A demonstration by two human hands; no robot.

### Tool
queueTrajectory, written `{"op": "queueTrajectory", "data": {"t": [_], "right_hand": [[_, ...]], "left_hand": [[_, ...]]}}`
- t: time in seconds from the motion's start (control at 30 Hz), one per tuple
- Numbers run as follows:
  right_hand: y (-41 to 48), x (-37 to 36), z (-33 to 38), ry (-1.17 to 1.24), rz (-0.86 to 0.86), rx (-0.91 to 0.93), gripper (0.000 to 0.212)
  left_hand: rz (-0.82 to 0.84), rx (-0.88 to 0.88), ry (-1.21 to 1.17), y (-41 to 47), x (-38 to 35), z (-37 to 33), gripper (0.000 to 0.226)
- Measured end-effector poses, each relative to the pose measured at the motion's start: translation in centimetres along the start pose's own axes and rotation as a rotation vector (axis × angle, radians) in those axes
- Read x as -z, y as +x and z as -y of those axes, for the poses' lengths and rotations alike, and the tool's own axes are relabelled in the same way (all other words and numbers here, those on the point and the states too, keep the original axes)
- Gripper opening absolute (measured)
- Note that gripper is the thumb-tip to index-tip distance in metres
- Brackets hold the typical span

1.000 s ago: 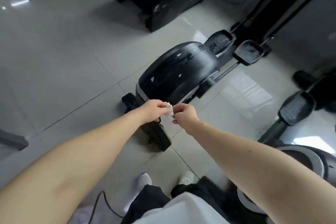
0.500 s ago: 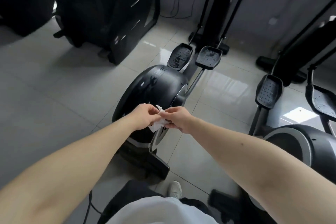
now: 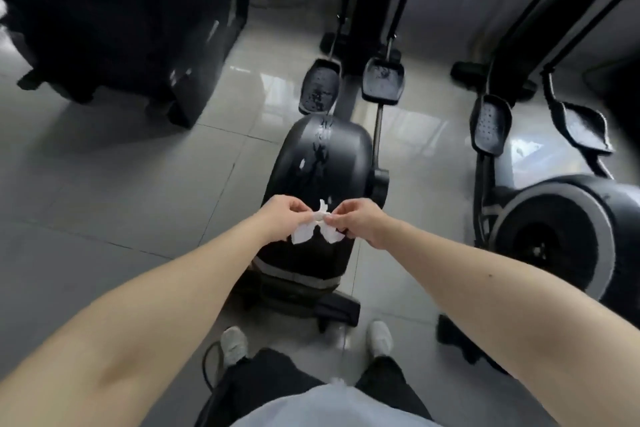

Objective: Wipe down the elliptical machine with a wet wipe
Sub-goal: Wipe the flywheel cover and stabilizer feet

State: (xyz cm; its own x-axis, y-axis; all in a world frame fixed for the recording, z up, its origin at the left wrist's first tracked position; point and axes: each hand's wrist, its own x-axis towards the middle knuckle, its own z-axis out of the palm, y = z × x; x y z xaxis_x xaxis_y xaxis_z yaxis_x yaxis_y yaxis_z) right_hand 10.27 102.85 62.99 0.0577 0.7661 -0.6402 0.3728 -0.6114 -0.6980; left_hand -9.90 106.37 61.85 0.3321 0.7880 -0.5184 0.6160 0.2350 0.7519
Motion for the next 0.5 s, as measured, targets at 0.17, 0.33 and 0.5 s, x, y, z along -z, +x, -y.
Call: {"op": "queueTrajectory", "data": {"t": [0.17, 0.33, 0.5], "right_hand": [[-3.4, -6.2, 0.6, 0.036, -0.136, -0.034, 0.016], [-6.3, -9.6, -0.9, 0.216, -0.311, -0.093, 0.013], [-9.8, -12.8, -3.1, 0.442, -0.550, -0.217, 0.010]], "left_hand": [[0.122, -0.007, 0.020, -0.9, 2.9, 2.3, 0.018], [0.287, -0.138, 0.077, -2.8, 3.0, 2.5, 0.031], [0.386, -0.238, 0.230, -5.9, 2.0, 2.6, 0.030]]}}
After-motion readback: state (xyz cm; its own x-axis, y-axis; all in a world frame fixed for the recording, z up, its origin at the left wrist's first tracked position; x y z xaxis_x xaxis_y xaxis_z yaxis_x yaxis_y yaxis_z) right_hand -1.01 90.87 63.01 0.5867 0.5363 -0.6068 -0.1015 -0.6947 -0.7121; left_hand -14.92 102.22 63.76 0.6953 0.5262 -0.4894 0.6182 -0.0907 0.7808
